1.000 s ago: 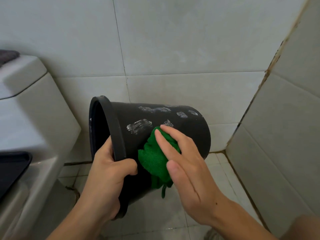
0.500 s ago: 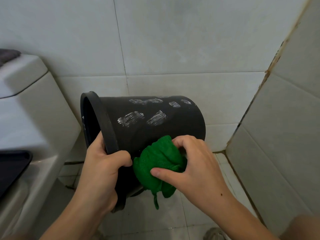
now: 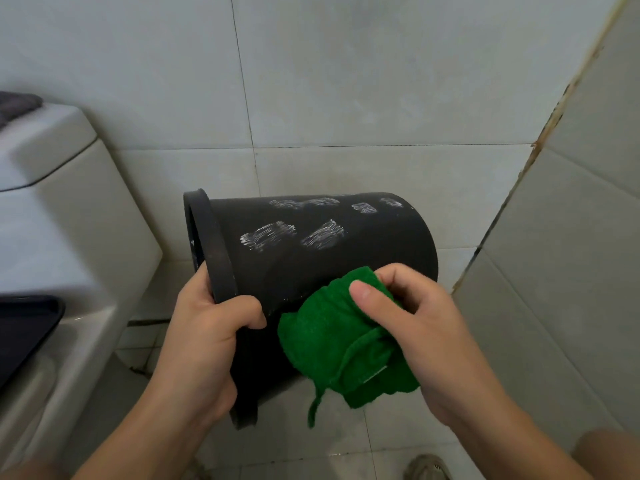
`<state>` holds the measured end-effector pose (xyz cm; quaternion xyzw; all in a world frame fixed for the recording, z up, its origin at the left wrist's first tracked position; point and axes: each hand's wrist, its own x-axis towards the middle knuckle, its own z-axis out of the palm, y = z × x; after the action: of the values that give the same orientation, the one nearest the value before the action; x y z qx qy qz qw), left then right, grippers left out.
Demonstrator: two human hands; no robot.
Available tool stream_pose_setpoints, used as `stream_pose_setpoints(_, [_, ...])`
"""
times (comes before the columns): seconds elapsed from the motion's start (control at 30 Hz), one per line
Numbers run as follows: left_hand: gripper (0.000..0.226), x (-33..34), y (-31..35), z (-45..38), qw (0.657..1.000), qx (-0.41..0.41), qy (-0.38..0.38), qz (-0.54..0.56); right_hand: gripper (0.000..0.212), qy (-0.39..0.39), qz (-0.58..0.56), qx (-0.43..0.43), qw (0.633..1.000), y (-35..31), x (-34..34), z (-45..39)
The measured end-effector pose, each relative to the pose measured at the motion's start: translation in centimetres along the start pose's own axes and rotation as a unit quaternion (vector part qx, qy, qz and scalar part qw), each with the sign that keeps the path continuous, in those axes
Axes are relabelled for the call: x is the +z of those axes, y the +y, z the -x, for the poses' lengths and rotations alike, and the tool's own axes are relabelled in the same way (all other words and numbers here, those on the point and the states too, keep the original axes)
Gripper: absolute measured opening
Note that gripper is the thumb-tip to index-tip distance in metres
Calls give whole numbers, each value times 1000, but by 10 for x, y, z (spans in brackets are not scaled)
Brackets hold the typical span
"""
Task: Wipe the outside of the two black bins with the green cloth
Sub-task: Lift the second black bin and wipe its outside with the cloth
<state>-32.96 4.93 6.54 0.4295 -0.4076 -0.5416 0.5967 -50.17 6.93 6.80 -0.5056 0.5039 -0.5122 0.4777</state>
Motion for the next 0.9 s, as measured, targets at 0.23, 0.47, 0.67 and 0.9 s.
stream_pose_setpoints(0.23, [45, -9, 3, -4, 1000, -1, -8, -19, 38, 157, 44, -114, 980, -15, -37, -8])
stream_pose_setpoints(0.47, [47, -7, 6, -3, 1000, 6, 1, -15, 47, 287, 458, -395, 743, 11, -47, -32])
stream_pose_setpoints(0.67, [47, -4, 9, 0, 1000, -10, -7, 2, 56, 146, 467, -430, 758, 39, -19, -35])
stream_pose_setpoints(0.9, [45, -9, 11, 3, 1000, -13, -14, 8, 59, 69, 405, -322, 853, 35, -25, -35])
